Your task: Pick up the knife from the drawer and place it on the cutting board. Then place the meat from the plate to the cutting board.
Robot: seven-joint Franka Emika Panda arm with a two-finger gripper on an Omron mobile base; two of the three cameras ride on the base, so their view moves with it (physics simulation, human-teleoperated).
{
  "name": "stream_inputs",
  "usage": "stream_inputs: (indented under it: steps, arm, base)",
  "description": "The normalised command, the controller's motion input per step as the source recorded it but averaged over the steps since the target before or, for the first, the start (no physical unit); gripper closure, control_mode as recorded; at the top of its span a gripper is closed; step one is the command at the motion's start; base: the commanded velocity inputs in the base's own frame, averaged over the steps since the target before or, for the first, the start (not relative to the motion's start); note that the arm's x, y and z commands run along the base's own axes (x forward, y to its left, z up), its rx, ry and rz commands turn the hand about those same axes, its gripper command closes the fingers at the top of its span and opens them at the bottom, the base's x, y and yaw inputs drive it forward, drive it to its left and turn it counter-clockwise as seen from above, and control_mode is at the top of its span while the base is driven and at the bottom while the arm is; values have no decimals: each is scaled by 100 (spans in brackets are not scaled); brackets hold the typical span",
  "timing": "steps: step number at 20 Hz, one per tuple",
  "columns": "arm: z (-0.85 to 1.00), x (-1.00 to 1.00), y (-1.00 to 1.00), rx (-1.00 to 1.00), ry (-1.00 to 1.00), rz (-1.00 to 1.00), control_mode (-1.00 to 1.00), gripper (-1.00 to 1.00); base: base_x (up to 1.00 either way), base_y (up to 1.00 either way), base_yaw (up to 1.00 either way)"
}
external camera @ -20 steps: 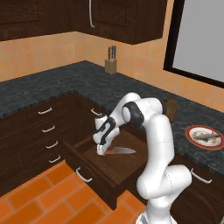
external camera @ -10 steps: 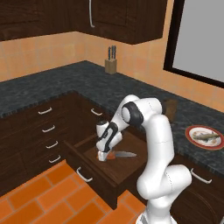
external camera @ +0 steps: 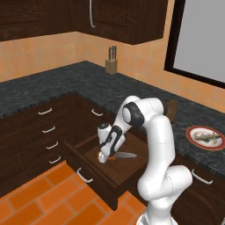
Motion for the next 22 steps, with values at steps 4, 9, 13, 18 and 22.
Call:
stream_inputs:
  steps: [4,9,13,18,22]
  arm:
    - [-30,9,-5,0,4,0,-100,-100]
    - [-40,0,4,0,1,0,-100,-100]
    - [-37,-7,18,0,0,0,-100,100]
    - [-14,-18,23,0,-2,0,-100,100]
    - [13,-18,22,-4,-6,0,-100,100]
  base:
    - [0,0,0]
    - [0,0,0]
    - [0,0,0]
    - [0,0,0]
    - [0,0,0]
